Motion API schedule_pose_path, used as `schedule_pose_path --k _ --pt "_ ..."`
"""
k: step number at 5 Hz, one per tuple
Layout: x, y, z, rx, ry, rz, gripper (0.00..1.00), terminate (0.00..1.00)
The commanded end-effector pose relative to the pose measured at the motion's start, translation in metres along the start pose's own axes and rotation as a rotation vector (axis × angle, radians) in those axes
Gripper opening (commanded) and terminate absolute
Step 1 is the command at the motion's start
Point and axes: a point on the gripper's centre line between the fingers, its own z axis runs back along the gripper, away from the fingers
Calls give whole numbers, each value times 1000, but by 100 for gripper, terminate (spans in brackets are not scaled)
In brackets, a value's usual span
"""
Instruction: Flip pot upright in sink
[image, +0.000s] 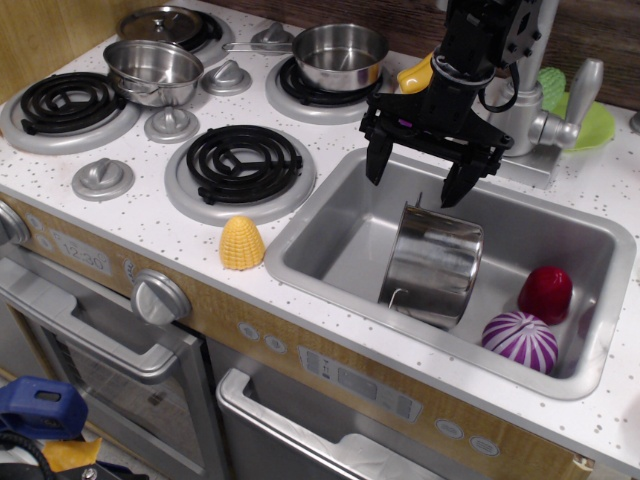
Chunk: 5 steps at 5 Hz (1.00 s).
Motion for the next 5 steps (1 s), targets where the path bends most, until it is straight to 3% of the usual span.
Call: schedule_pose_path --k 1,2,3,4,5 --pt "0 0 0 0 0 0 100 0" --pt "-1 -1 -1 -77 -10 26 100 0" --pt "-6 -8 -1 -202 -40 76 100 0" --pt "-6 -10 3 -309 -11 106 100 0" --pt "-6 -10 3 -463 21 142 100 0"
